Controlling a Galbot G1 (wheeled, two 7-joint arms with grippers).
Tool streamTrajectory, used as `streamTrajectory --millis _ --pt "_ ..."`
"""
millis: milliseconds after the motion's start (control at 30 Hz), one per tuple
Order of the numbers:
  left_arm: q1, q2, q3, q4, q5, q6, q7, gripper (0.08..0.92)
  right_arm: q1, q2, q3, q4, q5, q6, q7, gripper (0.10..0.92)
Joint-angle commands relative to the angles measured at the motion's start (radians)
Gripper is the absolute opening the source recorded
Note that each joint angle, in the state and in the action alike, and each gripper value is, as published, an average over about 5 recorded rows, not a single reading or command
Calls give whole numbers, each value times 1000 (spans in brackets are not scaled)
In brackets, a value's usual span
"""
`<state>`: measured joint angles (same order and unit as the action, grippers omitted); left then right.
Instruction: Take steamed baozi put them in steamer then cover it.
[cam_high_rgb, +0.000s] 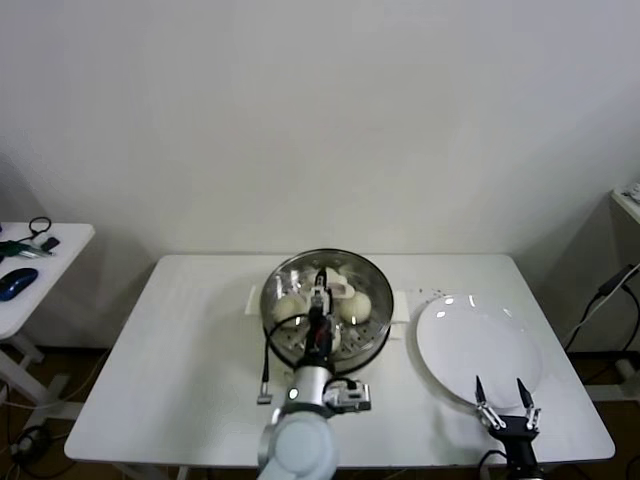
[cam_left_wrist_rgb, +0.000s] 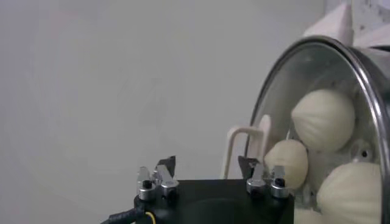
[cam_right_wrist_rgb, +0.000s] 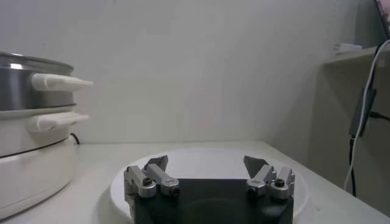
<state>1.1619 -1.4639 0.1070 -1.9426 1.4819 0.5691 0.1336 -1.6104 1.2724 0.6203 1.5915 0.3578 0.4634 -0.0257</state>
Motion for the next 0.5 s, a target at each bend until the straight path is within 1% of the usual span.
streamTrajectory --millis 33,133,200,300,367,500 --pt "20 8 16 -79 -70 -3 -3 692 -15 -4 -11 44 40 -36 38 823" --pt "61 36 -8 -144 -127 -52 -41 779 -15 -6 -8 48 24 -29 42 823" --pt "92 56 -43 -184 -174 -103 -73 809 -14 -10 -5 51 36 -16 44 823" --pt "149 87 -118 -240 -314 -189 -125 821 -11 -14 -1 55 47 -2 41 823" --pt "192 101 -189 -268 -463 -255 -176 822 -8 -16 2 55 41 12 32 823" --pt "274 113 -389 -284 -803 -369 -266 823 -5 -26 2 57 38 32 12 823"
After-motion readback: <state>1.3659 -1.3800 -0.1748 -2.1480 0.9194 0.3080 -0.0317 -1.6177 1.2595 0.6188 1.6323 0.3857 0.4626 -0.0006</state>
